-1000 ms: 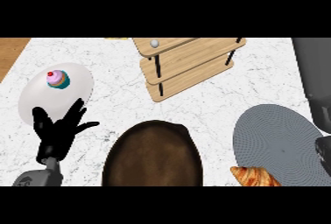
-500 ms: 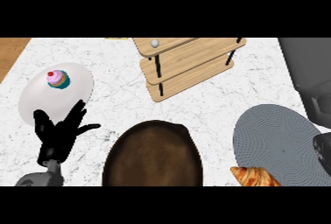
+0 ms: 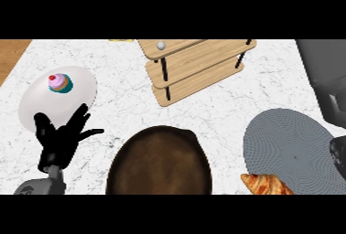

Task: Pick the lemon from the placemat and place it in the tiered shelf

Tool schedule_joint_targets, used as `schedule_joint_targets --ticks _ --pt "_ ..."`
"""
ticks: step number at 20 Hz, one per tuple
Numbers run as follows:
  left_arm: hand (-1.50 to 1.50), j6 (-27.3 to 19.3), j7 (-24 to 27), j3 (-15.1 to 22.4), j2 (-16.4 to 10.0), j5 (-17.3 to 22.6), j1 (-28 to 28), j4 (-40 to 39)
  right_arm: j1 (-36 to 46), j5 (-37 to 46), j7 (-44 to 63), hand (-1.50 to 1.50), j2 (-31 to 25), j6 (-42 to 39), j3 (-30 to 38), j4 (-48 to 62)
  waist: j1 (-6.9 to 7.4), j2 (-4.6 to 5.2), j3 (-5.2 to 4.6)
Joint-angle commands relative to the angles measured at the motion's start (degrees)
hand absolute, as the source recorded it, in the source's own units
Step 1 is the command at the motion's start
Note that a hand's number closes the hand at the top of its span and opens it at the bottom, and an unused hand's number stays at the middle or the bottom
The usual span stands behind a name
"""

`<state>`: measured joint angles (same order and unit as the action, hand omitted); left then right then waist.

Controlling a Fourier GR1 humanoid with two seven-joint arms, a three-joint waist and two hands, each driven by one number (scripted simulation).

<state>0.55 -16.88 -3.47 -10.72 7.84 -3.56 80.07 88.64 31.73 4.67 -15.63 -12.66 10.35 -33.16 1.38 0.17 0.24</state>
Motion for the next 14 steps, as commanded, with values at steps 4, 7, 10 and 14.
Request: schedule_joint_targets --ticks 4,7,10,14 --pt "0.00 -1.91 -0.98 0.32 1.24 -1.39 -0.84 -2.42 2.46 -7.26 3.25 -1.50 -1.45 1.09 8.58 3.67 -0.29 0.20 -0.27" --pt "0.00 -0.05 0.59 0.49 0.61 -1.33 0.42 -2.85 2.61 -10.06 3.04 -1.50 0.84 4.62 11.46 4.61 0.13 0.31 -0.29" --pt "0.00 -0.24 -1.67 0.98 0.78 -0.84 2.14 1.25 2.16 -14.25 3.93 -1.50 -0.28 4.51 15.60 5.20 0.36 0.14 -0.24" --pt "0.00 0.74 -1.09 0.18 0.30 -0.09 3.07 0.28 5.07 -16.76 7.47 -1.50 -2.66 8.42 19.19 6.69 0.41 0.24 -0.28"
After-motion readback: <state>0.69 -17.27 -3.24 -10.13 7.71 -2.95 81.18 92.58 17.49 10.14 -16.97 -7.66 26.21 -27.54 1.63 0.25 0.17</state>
